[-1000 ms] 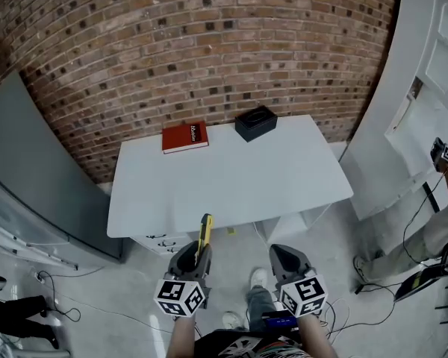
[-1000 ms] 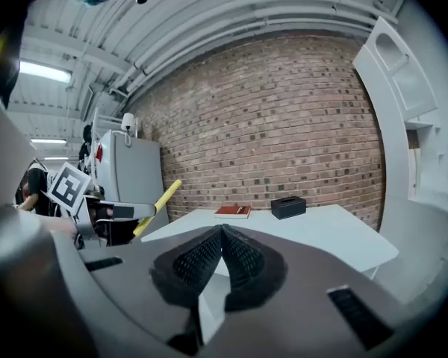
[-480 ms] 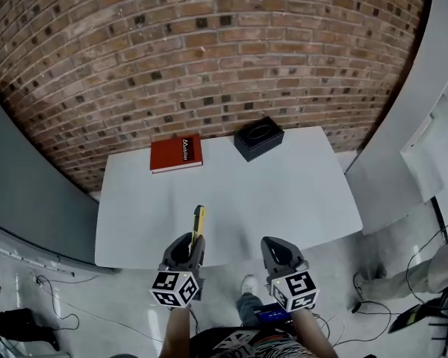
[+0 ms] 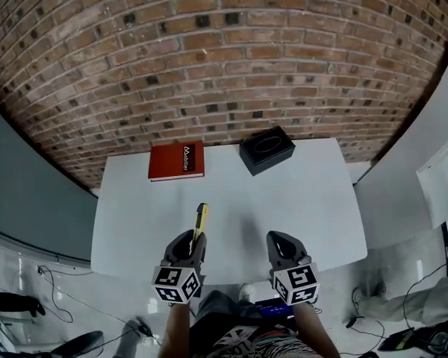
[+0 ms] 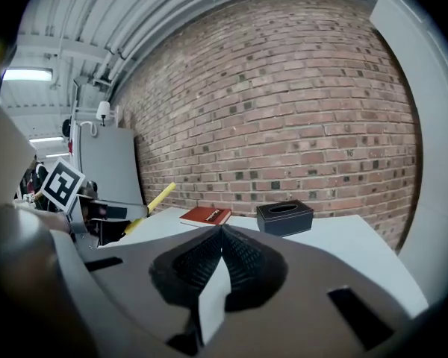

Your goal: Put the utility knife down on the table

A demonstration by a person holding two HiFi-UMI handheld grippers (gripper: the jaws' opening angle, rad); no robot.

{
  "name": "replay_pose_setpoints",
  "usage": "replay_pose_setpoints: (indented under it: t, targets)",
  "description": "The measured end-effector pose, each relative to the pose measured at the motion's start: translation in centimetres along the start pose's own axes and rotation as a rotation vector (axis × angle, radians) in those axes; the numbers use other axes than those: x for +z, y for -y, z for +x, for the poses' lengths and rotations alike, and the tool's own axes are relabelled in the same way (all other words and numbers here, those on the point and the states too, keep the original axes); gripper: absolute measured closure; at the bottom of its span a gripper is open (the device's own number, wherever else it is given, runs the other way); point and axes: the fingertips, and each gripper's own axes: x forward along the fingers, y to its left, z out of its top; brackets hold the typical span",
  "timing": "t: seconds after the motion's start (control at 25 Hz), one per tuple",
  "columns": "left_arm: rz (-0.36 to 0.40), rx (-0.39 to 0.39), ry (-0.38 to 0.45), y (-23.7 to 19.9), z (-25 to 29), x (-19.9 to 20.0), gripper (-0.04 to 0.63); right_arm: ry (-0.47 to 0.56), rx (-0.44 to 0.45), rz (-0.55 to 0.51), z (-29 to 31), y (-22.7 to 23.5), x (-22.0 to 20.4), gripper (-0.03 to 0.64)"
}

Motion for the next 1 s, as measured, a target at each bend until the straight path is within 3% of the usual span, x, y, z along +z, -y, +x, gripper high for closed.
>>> replay_pose_setpoints:
  t: [0.64, 1.0]
  targets:
    - [0.026, -0.012, -0.114, -1.7, 4.8, -2.5, 0.476, -0.057, -0.037, 0.034, 3.2, 2.9, -1.0, 0.617]
    - [0.049, -0.034, -0.255, -2.8, 7.7, -7.7, 0.474, -0.134, -0.065, 0.052, 5.2, 3.9, -3.7, 0.617]
